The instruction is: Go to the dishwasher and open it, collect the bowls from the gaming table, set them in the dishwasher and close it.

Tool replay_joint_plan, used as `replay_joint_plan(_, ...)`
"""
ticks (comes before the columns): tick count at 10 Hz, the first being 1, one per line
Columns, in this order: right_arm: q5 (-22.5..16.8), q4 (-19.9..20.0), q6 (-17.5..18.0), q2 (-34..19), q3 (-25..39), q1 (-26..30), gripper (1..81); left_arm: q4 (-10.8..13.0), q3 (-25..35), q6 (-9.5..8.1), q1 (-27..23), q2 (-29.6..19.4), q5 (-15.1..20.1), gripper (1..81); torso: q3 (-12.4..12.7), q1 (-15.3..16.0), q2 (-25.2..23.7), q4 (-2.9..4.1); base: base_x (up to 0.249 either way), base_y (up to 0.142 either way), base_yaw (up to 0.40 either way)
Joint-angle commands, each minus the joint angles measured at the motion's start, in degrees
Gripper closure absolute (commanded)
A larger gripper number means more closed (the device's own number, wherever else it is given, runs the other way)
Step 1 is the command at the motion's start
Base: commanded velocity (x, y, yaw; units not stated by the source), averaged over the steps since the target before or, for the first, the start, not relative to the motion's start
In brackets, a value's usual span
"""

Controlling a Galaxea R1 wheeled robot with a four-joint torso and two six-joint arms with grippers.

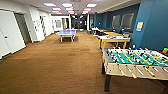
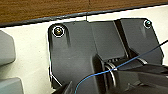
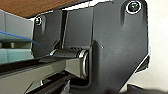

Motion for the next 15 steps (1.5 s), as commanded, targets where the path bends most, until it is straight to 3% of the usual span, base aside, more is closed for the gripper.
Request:
replay_joint_plan(1,-3.54,-0.26,-0.14,-0.01,0.19,2.85,1.0,-0.26,-0.20,0.17,-2.92,-0.21,2.57,1.0,0.00,0.00,0.00,0.00,0.110,0.000,0.000)
replay_joint_plan(15,-2.13,-0.52,-0.58,0.17,-0.07,2.50,1.0,0.26,-0.20,0.26,-2.74,0.93,2.48,1.0,0.00,0.07,0.02,0.00,0.118,0.000,0.000)
